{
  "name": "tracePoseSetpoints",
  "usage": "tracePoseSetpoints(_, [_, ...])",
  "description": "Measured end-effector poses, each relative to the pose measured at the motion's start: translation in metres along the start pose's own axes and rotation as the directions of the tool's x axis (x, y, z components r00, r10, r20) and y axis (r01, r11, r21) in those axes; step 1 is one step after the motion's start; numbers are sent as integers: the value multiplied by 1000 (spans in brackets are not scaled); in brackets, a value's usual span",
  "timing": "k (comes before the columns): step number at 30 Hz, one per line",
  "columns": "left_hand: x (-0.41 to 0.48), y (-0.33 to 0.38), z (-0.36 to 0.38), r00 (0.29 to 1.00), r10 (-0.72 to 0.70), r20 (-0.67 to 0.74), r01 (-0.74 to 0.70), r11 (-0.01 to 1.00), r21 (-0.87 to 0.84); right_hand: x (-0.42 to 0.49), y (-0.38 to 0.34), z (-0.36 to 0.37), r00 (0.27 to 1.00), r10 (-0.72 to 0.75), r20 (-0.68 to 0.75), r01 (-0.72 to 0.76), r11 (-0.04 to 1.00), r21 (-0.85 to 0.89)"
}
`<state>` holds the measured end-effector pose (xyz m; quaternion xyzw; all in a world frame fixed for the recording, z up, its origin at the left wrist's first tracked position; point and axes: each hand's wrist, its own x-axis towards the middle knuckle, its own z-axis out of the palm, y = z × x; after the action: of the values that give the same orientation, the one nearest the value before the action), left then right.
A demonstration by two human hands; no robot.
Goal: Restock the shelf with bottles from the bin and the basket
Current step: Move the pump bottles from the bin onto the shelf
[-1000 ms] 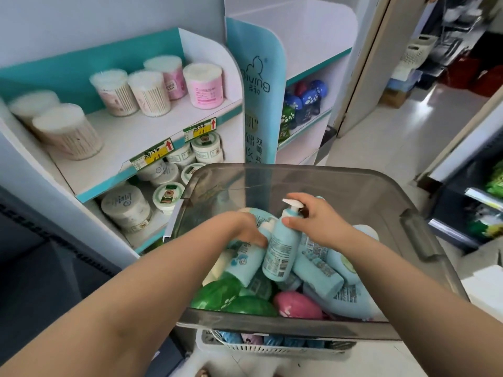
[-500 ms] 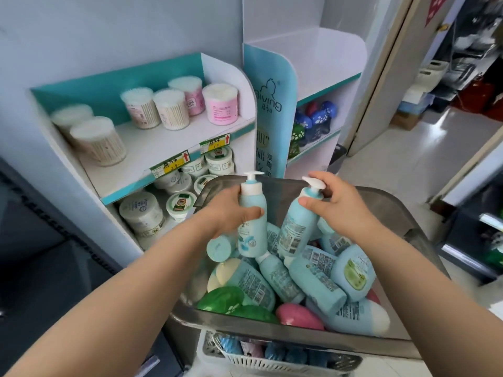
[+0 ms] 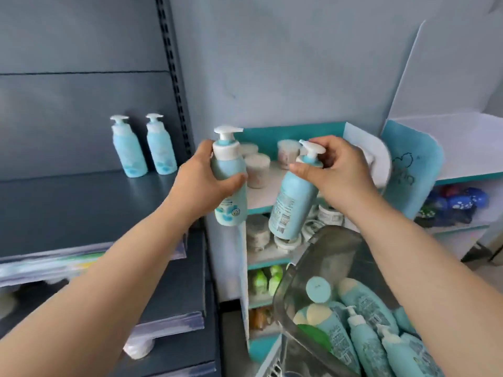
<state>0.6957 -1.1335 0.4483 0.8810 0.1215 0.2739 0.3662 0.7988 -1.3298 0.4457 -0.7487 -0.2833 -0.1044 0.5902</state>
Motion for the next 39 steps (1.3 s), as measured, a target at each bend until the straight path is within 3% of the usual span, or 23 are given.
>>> tracePoseSetpoints(10, [17, -117, -127, 956, -185, -229, 209, 974, 87, 43, -51, 187, 987, -75, 140, 68, 996, 53])
tracePoseSetpoints(18, [45, -189, -147, 954, -226, -199, 246, 966, 83, 66, -51, 289, 993, -49, 103, 77, 952, -295])
tracePoseSetpoints(20, [51, -199, -147, 959, -215, -187, 229, 971, 60, 70, -47, 303, 998, -22, 63, 40, 953, -302])
tracePoseSetpoints(22, [57, -206, -145, 967, -191, -169, 202, 978, 55, 74, -43, 310, 998, 31, 50, -17, 967, -256])
tracePoseSetpoints(24, [63, -212, -144, 976, -167, -139, 174, 984, 42, 77, -37, 307, 979, 129, 157, -108, 984, -140])
tracePoseSetpoints(27, [68, -222, -151, 983, -184, 17, 185, 981, -51, 75, -19, 291, 837, 257, 482, -254, 965, -73])
tracePoseSetpoints(29, [70, -230, -157, 959, -212, 189, 236, 964, -118, 71, -8, 280, 774, 264, 576, -259, 961, -92])
tracePoseSetpoints(32, [73, -246, -161, 902, -218, 372, 275, 955, -108, 65, -6, 284, 834, 250, 491, -232, 968, -98])
tracePoseSetpoints(35, [80, -257, -159, 895, -193, 402, 249, 964, -94, 61, -7, 302, 917, 219, 334, -150, 964, -219])
tracePoseSetpoints(39, [87, -268, -150, 926, -197, 321, 232, 970, -76, 57, 4, 307, 857, 272, 437, -238, 962, -133])
